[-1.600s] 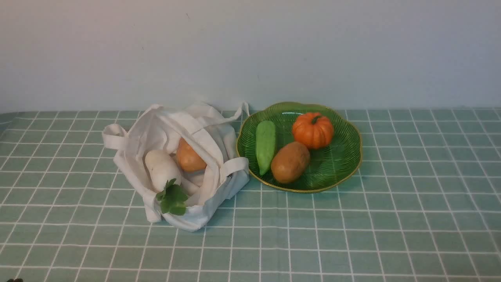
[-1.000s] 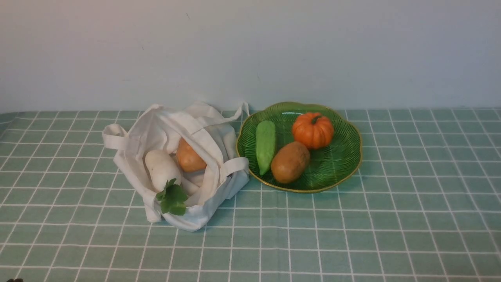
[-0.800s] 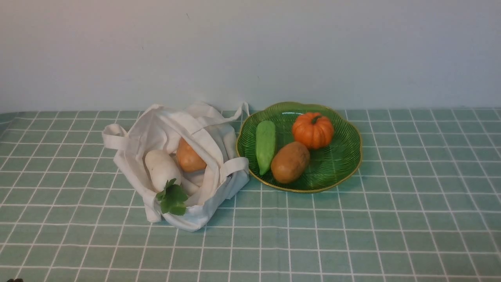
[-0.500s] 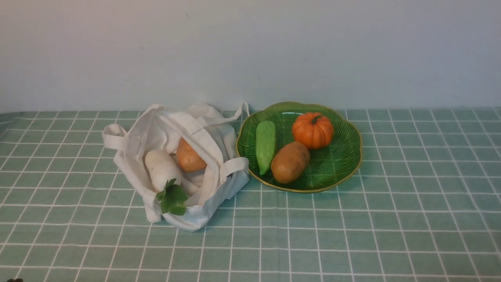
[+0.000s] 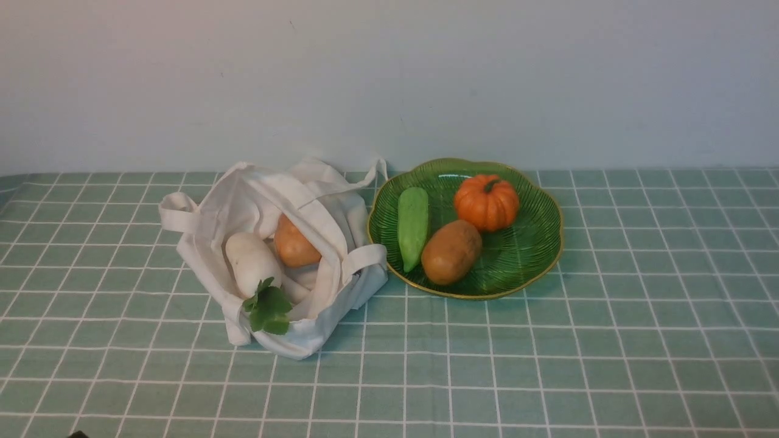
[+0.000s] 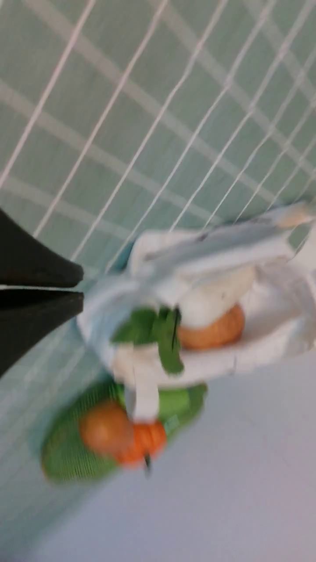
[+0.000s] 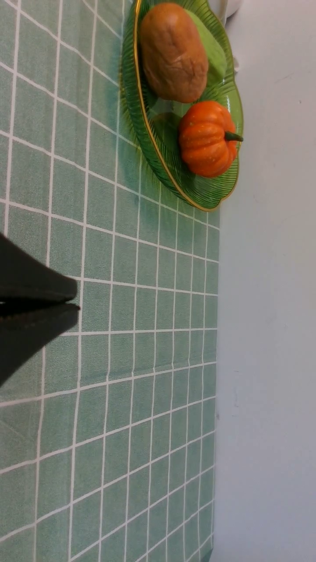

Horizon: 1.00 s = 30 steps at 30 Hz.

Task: Take vegetables from cloth bag on blue coffee tablecloth place on plate.
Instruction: 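Reach the gripper into the cloth bag toward the vegetables inside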

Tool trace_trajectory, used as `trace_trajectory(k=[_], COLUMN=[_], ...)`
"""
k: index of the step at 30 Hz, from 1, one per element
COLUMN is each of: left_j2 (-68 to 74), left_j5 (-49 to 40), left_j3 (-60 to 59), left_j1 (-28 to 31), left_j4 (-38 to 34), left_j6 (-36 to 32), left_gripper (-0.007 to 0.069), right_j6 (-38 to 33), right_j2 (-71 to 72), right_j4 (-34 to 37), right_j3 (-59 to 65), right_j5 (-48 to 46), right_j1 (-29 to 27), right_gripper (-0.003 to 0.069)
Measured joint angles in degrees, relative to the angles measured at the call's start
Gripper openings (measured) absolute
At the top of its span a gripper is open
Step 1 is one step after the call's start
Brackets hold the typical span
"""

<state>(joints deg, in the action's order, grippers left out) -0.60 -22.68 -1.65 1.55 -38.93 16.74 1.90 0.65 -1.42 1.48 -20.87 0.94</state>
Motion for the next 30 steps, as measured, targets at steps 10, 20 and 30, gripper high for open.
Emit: trace_trajectory(k=[10, 20, 30], left_j2=[0.00, 15.69, 70.05], left_j5=[3.09, -10.15, -46.34], left_j3=[0.46, 25.87, 53.03], left_j1=[0.05, 0.06, -0.10], left_j4=[-21.96, -21.41, 11.37], left_j6=[-0.31, -24.54, -31.22], left_gripper=[-0.0005, -0.0005, -0.0005], right_j6=[0.00, 0.00, 0.00], right_j2=[0.00, 0.00, 0.00], right_j4=[0.00, 0.00, 0.00], right_j3=[0.00, 0.00, 0.00], right_j5=[0.00, 0.00, 0.00], right_j1=[0.00, 0.00, 0.00], right_gripper=[-0.0017, -0.0017, -0.0017])
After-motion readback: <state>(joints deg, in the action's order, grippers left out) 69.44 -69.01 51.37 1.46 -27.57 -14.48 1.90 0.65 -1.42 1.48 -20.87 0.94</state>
